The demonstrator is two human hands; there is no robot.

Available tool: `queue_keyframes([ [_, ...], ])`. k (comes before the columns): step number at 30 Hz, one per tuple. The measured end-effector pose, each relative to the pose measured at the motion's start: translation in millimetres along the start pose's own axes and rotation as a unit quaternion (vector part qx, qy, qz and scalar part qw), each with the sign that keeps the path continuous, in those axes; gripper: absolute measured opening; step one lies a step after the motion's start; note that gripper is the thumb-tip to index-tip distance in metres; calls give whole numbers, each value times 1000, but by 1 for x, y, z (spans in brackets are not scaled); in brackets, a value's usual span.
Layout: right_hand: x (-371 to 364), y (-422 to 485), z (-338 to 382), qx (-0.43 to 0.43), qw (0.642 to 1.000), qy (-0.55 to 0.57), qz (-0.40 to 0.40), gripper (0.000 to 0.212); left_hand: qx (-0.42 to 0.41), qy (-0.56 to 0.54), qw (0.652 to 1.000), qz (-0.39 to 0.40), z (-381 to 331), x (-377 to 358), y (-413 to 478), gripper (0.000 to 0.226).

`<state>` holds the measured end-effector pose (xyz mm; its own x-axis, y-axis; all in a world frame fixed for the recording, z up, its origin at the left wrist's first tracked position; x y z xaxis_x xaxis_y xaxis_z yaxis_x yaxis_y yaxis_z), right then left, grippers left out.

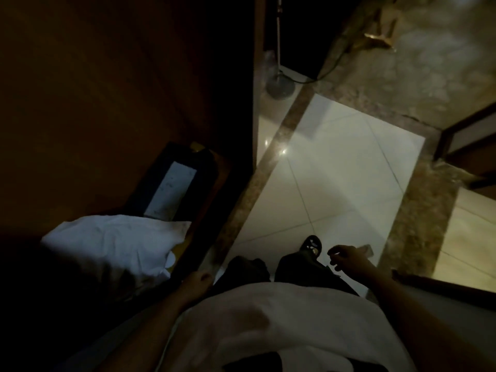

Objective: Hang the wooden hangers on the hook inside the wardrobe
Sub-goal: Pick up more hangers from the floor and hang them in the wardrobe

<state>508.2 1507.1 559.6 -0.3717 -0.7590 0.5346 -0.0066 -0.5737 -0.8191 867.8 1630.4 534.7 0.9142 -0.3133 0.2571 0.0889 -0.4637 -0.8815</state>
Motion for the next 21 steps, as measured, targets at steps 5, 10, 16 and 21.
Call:
queue_keyframes([
  [5, 8, -1, -73, -51, 997, 46, 18, 26, 2, 25, 999, 30, -56, -30, 20, 30],
  [10, 39, 12, -134, -65, 995, 71, 28, 27, -32, 25, 999, 20, -163, -55, 49, 19],
  [16, 120, 36, -189, -68, 992, 110, -12, 29, -76, -10, 997, -11, -281, -96, 75, 26],
  [21, 198, 61, -213, -67, 984, 153, -53, 30, -96, 4, 995, 9, -339, -143, 81, 18],
])
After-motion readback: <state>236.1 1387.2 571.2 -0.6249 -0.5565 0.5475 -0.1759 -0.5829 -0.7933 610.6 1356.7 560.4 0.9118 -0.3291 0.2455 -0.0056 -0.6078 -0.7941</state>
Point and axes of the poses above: each hand's wrist, its own y-axis towards the middle knuckle, its own x-axis out of the back of the hand, z = x × y, the point moved 10 cm from there along y, towards the middle knuckle, and after that the axes turned 12 degrees about -y, right-handed, at the moved point
